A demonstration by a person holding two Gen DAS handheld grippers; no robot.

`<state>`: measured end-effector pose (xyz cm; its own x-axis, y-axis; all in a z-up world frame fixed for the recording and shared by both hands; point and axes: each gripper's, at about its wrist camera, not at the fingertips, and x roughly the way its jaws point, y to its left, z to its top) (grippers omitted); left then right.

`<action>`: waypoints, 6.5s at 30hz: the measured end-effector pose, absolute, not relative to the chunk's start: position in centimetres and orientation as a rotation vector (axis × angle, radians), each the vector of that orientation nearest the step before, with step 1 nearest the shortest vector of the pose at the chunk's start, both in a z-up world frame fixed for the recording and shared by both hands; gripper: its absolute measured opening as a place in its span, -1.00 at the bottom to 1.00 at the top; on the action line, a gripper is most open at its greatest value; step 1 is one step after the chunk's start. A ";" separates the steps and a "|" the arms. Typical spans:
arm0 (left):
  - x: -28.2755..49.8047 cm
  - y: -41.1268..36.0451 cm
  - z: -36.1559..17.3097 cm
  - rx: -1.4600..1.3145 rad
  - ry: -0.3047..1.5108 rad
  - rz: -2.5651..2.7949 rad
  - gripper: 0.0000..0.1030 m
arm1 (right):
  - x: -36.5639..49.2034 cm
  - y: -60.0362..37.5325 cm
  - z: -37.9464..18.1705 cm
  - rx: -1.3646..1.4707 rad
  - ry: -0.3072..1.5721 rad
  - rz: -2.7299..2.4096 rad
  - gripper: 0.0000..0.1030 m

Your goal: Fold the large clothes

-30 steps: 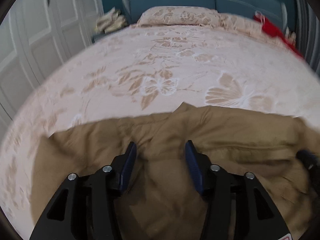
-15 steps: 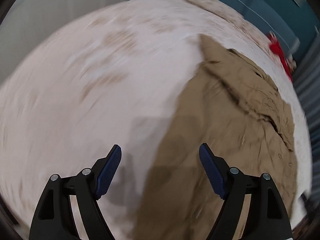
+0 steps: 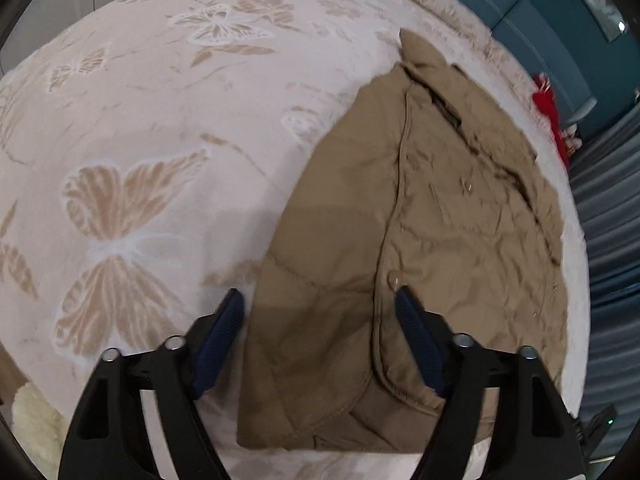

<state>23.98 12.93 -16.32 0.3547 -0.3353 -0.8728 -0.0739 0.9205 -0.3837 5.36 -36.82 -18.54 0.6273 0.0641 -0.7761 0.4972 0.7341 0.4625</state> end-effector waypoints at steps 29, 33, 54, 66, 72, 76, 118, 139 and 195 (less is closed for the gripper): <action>10.0 16.2 3.8 -0.072 0.976 -0.381 -0.99 | -11.5 -31.1 1.3 0.479 0.754 -0.007 -0.97; 13.3 15.4 4.2 -0.100 0.891 -0.336 -0.99 | -6.6 -33.2 2.2 0.464 0.624 -0.041 -0.97; 34.0 5.4 -5.7 0.055 0.894 -0.098 -0.98 | 17.9 -37.6 -6.3 0.439 0.630 -0.285 -0.97; 38.0 4.2 -12.7 0.064 0.982 -0.035 -0.95 | 22.8 -38.6 -12.9 0.433 0.748 -0.337 -0.97; 38.5 4.0 -15.4 0.082 1.002 -0.024 -0.92 | 23.8 -38.4 -15.6 0.414 0.793 -0.337 -0.97; 38.9 4.0 -16.4 0.069 1.007 -0.022 -0.89 | 24.3 -38.5 -17.1 0.423 0.809 -0.336 -0.97; 33.0 -6.2 -7.2 0.105 0.850 -0.249 0.20 | 23.8 -23.5 -7.9 0.236 0.709 -0.059 -0.88; 36.9 -8.8 -16.1 0.169 0.912 -0.144 0.10 | 31.3 -24.0 -17.8 0.194 0.867 -0.124 -0.96; 25.8 -2.9 -15.2 0.140 0.879 -0.105 0.42 | 20.3 -22.1 -17.7 0.280 0.818 -0.093 -0.87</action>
